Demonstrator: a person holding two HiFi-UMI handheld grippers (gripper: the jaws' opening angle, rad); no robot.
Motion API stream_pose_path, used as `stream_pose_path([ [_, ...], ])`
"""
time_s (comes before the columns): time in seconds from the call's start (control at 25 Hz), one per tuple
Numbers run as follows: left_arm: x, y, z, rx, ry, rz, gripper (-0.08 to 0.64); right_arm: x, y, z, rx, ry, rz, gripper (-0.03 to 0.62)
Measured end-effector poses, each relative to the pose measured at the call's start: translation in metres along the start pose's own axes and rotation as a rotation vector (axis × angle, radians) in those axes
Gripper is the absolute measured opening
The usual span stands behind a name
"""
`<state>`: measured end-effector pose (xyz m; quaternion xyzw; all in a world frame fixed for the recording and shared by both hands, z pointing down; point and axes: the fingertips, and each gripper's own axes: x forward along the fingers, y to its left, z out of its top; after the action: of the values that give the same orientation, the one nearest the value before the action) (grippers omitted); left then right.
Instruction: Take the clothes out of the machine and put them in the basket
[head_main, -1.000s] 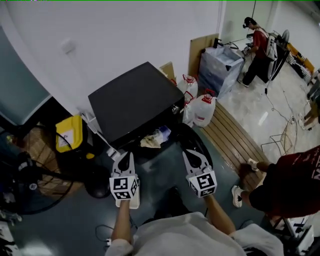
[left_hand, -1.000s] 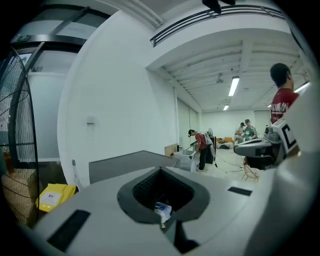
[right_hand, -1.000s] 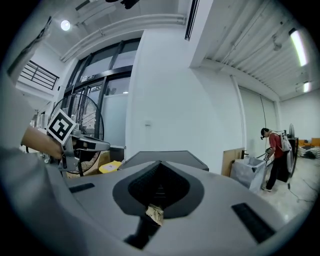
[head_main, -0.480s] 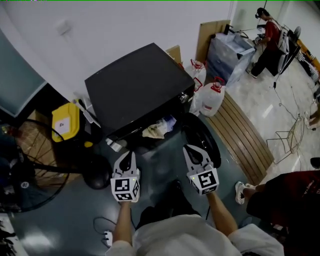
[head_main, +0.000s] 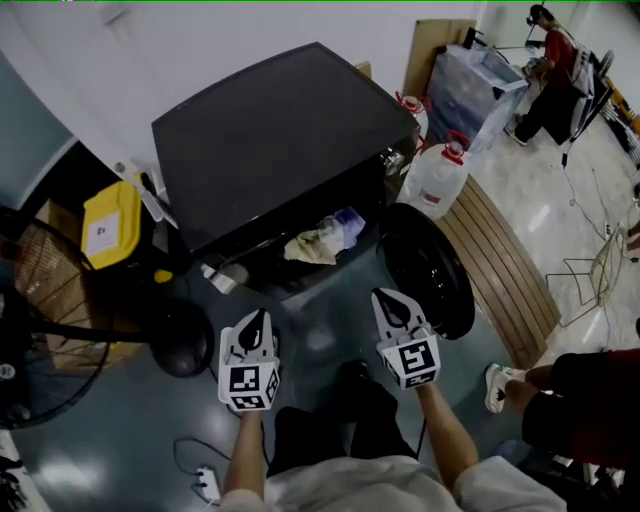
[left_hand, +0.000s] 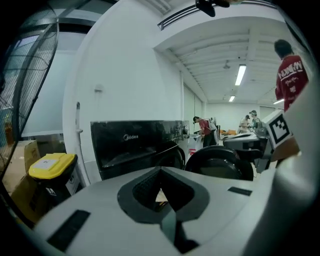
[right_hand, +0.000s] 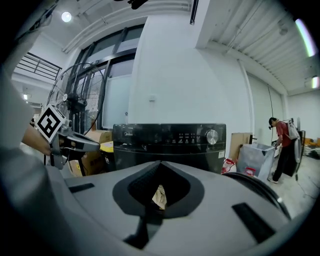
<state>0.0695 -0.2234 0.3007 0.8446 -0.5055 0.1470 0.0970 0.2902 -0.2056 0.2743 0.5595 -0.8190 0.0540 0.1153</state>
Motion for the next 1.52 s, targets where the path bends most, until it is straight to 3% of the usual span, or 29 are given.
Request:
stream_pose_path([
  [0.36,0.068,0.029,-0.133,-0.001,-0.028,0.012,0.018,0.068,-0.006,-0.134,-0.032,-0.012,0.000,0.025],
  [0.8,0.119,0.063,-0.249,0.014,-0.092,0.041,0.018,0.137,-0.003,-0.255,-0.061,-0.058,0.019,0.026],
  [1.08,0.126,0.085,-0.294,0.018,-0.148,0.069,0.018,0.160,0.014,-0.302,-0.087,-0.091,0.041,0.026],
  [1.32,0.121,0.090,-0.310,0.022,-0.168,0.082,0.018,0.161,0.018,-0.298,-0.148,-0.113,0.040,0.026],
  [1.52,0.119,0.085,-0.311,0.022,-0.177,0.072,0.018,0.169,0.023,-0.300,-0.294,-0.068,0.037,0.026],
])
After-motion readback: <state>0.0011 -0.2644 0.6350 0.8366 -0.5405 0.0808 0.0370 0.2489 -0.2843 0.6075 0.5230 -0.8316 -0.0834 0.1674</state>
